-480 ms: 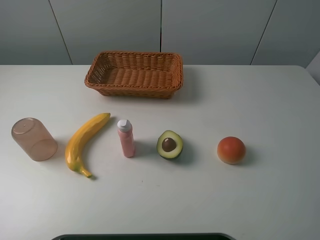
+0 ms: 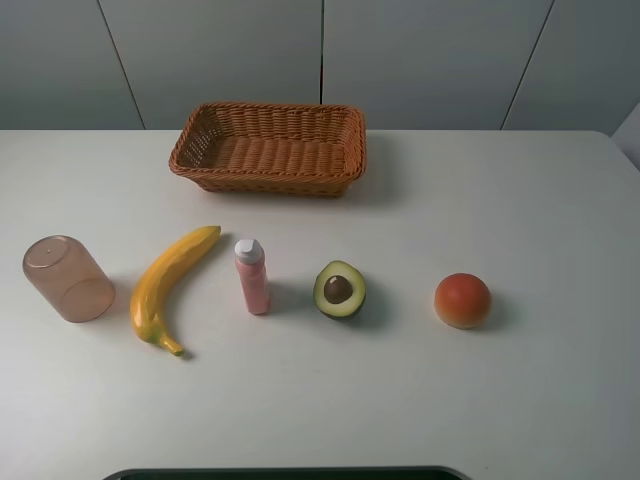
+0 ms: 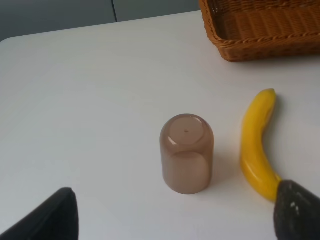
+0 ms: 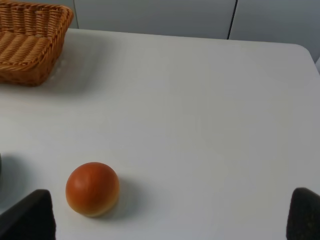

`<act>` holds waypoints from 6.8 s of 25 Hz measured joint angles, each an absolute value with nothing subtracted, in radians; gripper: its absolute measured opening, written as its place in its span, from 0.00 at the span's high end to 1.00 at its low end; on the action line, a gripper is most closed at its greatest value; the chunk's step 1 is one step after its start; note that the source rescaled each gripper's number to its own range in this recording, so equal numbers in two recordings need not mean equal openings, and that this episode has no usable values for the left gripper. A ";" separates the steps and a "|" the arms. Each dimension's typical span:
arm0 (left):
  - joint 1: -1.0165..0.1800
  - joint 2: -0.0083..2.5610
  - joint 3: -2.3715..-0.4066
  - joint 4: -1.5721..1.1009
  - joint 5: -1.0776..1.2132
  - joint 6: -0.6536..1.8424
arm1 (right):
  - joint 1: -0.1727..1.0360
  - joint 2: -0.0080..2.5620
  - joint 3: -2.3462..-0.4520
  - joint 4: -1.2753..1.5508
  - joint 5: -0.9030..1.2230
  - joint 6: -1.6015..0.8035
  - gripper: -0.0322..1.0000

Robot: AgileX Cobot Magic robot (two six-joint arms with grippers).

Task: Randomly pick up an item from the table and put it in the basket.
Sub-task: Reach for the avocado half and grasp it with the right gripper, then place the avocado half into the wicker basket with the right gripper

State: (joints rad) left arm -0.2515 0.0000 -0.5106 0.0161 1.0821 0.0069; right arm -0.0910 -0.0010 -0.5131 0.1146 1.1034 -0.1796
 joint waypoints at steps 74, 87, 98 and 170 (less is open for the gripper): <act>-0.251 0.000 -0.511 0.016 1.082 0.000 | 0.645 2.002 -1.383 0.116 1.087 0.290 0.00; -0.251 0.000 -0.511 0.016 1.082 0.000 | 0.699 2.040 -1.269 0.197 0.938 0.267 0.00; -0.251 0.000 -0.511 0.016 1.082 0.000 | 0.699 2.107 -1.267 0.186 0.895 0.265 0.00; -0.251 0.000 -0.511 0.016 1.082 0.007 | 0.623 2.385 -1.889 -0.244 0.537 0.326 0.95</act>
State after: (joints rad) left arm -0.2515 0.0000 -0.5106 0.0161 1.0821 0.0069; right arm 0.6235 2.3855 -1.8893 -0.2435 0.5374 0.3258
